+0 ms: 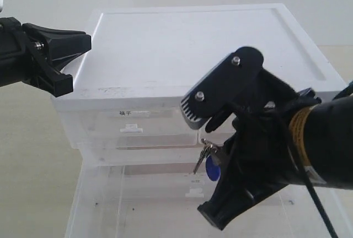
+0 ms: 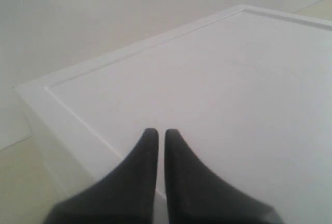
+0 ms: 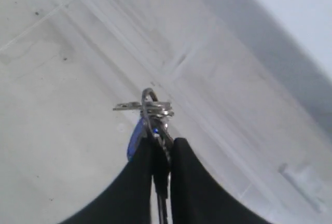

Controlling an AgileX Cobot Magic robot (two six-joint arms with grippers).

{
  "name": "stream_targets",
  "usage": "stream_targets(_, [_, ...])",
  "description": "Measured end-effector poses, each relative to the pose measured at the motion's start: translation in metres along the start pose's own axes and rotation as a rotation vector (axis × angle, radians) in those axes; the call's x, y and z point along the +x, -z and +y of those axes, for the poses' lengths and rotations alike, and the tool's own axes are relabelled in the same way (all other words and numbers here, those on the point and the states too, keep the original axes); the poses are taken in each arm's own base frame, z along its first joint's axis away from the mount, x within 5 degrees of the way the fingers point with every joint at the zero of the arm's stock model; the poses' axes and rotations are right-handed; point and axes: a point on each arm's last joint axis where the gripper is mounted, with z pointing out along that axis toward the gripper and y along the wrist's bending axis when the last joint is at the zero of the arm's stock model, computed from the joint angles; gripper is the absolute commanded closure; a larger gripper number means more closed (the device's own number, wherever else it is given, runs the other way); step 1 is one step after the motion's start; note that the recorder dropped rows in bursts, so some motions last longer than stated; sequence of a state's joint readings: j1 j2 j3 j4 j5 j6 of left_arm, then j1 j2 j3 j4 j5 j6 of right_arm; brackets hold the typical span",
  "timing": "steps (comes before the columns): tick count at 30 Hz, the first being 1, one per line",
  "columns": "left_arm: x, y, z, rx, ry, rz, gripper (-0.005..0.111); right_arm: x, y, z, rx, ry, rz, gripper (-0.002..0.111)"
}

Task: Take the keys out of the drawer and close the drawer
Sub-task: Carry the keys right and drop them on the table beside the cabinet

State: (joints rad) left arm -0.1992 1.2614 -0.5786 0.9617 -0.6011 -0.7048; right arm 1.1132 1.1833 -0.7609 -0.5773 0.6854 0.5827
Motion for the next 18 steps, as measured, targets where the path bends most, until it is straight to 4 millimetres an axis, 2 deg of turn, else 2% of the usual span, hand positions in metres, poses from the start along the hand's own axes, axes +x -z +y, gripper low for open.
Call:
stream_targets(3, [0.000, 0.000, -0.002, 0.025, -0.018, 0.005, 0.102, -0.008, 0.015, -0.006, 0.070, 0.009, -0.020, 0.109])
stream_targets(8, [-0.007, 0.006, -0.021, 0.211, -0.120, -0.054, 0.102, -0.012, 0.032, -0.016, 0.116, -0.003, -0.057, 0.109])
stream_targets(13, [-0.020, 0.025, -0.042, 0.384, -0.202, -0.116, 0.102, -0.009, 0.051, -0.025, 0.119, -0.034, -0.112, 0.109])
stream_targets(18, [-0.022, 0.035, -0.067, 0.589, -0.265, -0.122, 0.102, -0.001, 0.072, -0.038, 0.164, -0.066, -0.129, 0.109])
